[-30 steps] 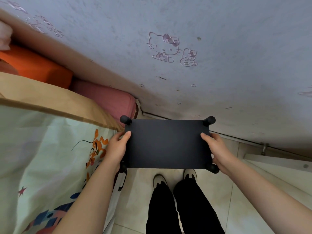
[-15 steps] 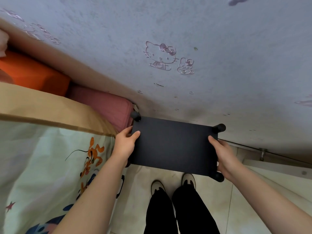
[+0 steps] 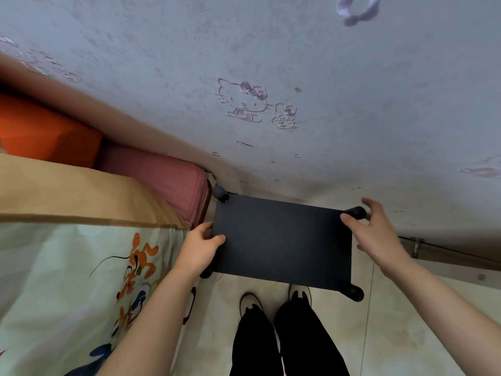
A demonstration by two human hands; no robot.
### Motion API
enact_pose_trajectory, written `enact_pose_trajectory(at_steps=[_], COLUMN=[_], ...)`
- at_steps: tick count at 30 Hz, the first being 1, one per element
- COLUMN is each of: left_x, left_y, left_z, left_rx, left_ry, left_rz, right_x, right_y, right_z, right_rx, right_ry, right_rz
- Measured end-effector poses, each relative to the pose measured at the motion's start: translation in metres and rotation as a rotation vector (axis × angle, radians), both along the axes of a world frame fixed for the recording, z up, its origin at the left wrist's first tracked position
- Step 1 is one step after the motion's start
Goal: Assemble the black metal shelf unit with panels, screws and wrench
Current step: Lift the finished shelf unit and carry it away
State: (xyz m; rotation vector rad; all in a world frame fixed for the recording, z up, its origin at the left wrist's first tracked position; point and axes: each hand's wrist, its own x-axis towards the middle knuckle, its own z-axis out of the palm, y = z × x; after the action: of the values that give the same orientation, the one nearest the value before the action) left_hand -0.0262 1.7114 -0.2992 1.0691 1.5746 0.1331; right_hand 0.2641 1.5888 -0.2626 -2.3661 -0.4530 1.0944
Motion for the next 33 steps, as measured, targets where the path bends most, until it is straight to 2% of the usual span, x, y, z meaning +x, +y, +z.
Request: enact_pose_trajectory(at_steps=[2, 4, 7, 10, 17, 22, 33], left_x=[-0.005, -0.009, -0.012, -0.011, -0.023, -0.028, -0.033], left_y=[-0.008, -0.017, -0.029, -0.034, -0.029, -0.011, 0.006], left_z=[0.002, 0.002, 0.002, 0.001, -0.004, -0.004, -0.012], left_rx=[-0.032, -0.079, -0.221, -0.328, -0.27, -0.244, -0.173], left_ry=[0.037, 0.056, 0.038, -0.067, -0.099, -0.135, -0.081], left_rz=[-0.01, 0.032, 0.171, 0.325, 0.303, 0.36, 0.434], right_x=[0.004, 0.004, 0.006, 0.007, -0.002, -0.011, -0.015], right_y=[0.009, 0.017, 0.022, 0.023, 0.018, 0.023, 0.053], right_z=[0.003, 0.0, -0.006, -0.011, -0.013, -0.016, -0.017], right_rx=[-0.015, -0.054, -0.087, -0.093, -0.041, 0.013, 0.03], right_ry=[-0.09, -0.1, -0.097, -0.061, -0.121, -0.088, -0.131], right_rz=[0.161, 0.217, 0.154, 0.019, 0.04, -0.005, 0.072])
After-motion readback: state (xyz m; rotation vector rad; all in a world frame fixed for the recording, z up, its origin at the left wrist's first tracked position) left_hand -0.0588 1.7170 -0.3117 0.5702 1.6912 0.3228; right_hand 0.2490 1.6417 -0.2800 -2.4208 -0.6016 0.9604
